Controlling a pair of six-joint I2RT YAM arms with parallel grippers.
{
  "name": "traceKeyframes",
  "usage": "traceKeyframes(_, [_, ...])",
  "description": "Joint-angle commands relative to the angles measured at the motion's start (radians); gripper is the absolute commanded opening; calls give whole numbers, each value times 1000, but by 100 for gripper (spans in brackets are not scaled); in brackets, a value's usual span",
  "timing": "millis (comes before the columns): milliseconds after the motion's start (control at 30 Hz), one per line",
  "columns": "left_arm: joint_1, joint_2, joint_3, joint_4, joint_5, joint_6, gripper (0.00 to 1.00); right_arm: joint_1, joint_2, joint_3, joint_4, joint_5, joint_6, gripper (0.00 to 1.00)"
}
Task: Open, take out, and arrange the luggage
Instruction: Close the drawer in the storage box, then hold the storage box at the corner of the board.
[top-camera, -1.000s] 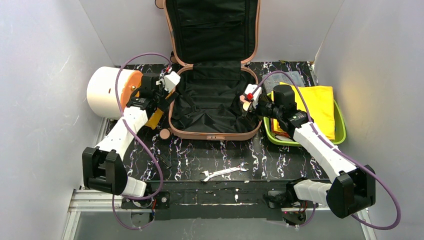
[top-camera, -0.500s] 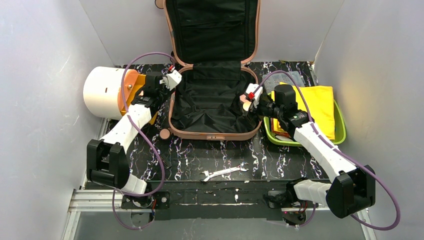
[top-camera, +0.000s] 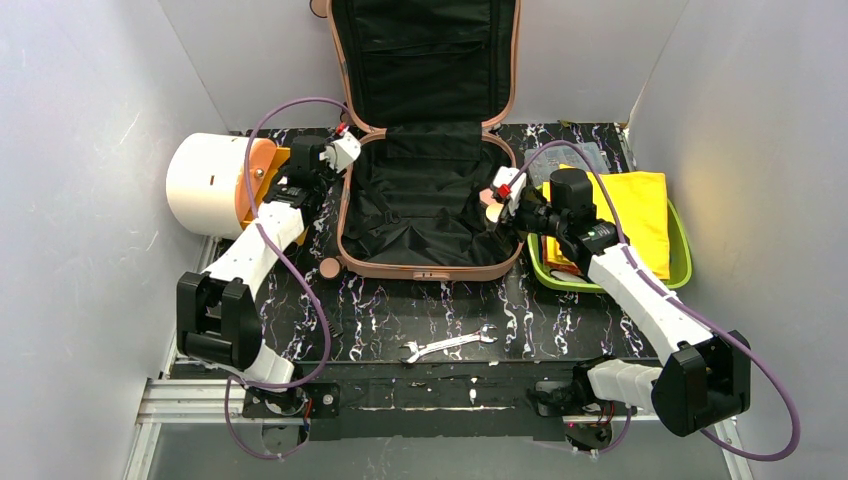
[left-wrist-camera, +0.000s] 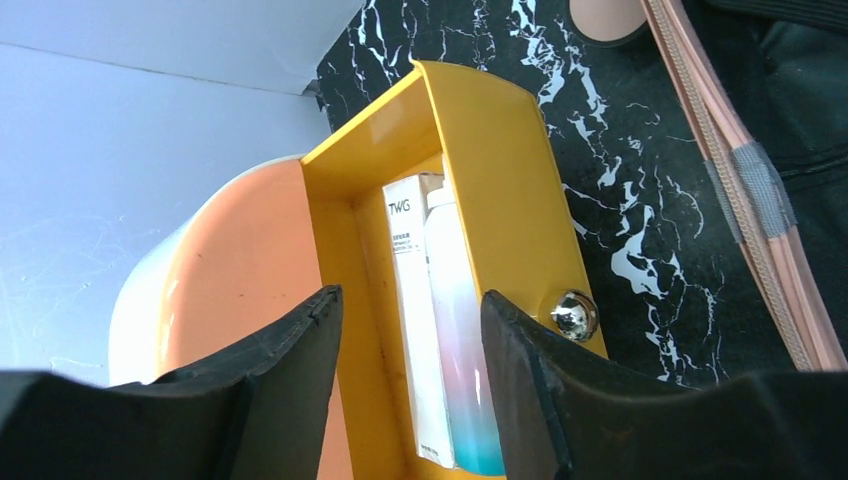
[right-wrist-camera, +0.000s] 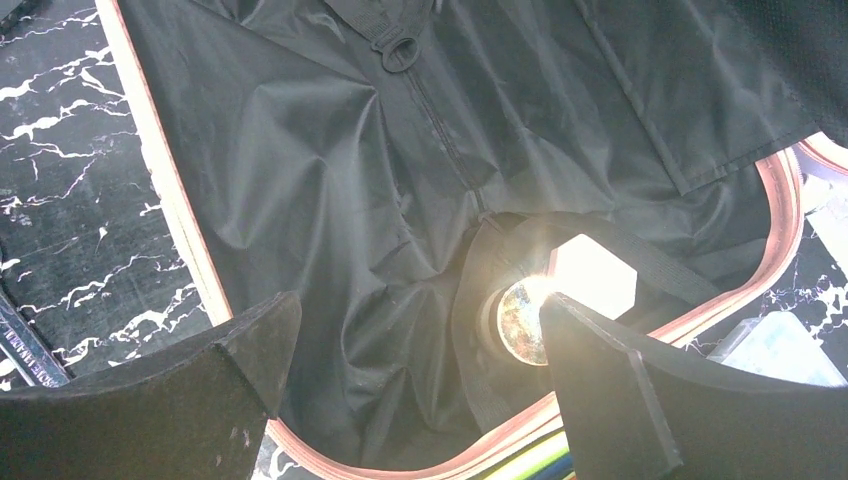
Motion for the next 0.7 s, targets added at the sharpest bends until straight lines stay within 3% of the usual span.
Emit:
traceKeyframes(0, [32,-8,45,2,-67,16,57,-8,-13,-12,40,-37,20,98])
traceKeyframes(67, [36,-26,54,-20,-32,-4,72,-7,4,-7,42,-68,39,98])
traceKeyframes(200, [38,-96,118,-118,70,-81,81,5,83,65,22,-163,95,98])
traceKeyframes(300, [69,-178,244,-226,176,-191,91,103,201,202,22,-175,143,98])
traceKeyframes(400, [284,-144,461,-391,367,-368,94,251,366,408,-3,-107,149,98])
traceKeyframes(467, [436,-68,540,-415,446,-432,98,324,508,572,-1,-78,200,98])
traceKeyframes(600, [615,113,679,-408,348,-546,97,388,742,789,-49,-66,220,97])
traceKeyframes(667, [669,162,710,-354,328,-554,90,396,817,853,-92,-86,232,94])
